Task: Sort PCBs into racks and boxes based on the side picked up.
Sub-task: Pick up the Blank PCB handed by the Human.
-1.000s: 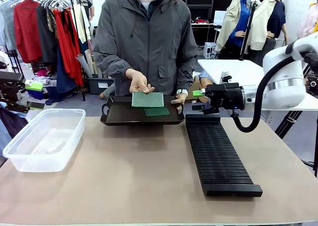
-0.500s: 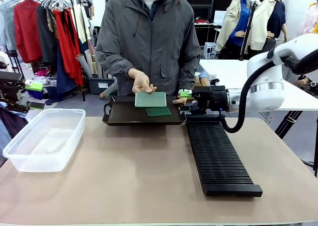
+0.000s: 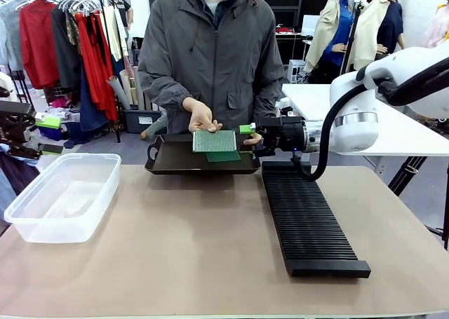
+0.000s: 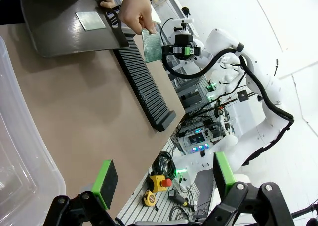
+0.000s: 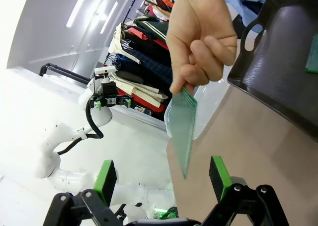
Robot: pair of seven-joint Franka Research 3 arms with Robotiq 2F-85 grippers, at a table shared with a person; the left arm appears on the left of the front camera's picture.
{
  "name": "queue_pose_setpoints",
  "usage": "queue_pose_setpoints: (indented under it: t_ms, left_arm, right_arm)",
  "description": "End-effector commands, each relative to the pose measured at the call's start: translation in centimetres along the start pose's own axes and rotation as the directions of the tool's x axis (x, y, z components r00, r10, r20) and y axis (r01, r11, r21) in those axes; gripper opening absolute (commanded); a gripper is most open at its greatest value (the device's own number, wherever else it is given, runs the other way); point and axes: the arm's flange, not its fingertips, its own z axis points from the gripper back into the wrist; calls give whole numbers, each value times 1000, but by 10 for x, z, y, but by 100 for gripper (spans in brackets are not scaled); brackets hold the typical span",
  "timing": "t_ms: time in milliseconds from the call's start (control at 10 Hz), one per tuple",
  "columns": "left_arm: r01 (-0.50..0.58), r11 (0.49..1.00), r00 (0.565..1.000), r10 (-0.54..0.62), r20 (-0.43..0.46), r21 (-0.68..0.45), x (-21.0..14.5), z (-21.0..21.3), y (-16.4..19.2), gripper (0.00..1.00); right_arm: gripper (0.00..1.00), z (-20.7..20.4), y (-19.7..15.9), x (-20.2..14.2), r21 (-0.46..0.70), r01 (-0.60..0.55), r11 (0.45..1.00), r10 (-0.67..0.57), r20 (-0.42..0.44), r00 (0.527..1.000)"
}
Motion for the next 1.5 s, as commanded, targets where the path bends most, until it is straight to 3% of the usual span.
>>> queue_pose_setpoints:
  t_ms: [0,1000,1200,1400]
  left_arm:
    - [-3,1000,1000,3,-4,0,-1,2,-2,100]
    - [-3,1000,1000,3,-4,0,-1,2,-2,100]
    - [-3,1000,1000,3,-4,0,-1,2,-2,100]
    - [-3,1000,1000,3,-4,0,-1,2,-2,100]
  right_arm:
    - [100,-14,-3,14,3,-36,999,36,-21,999]
    - [97,-46,-17,29,21,-5,1000,7,-70,998]
    - [83,-49,-16,33,20,-10,1000,11,-76,997]
    - [61,-50,-15,36,21,-9,1000,11,-77,997]
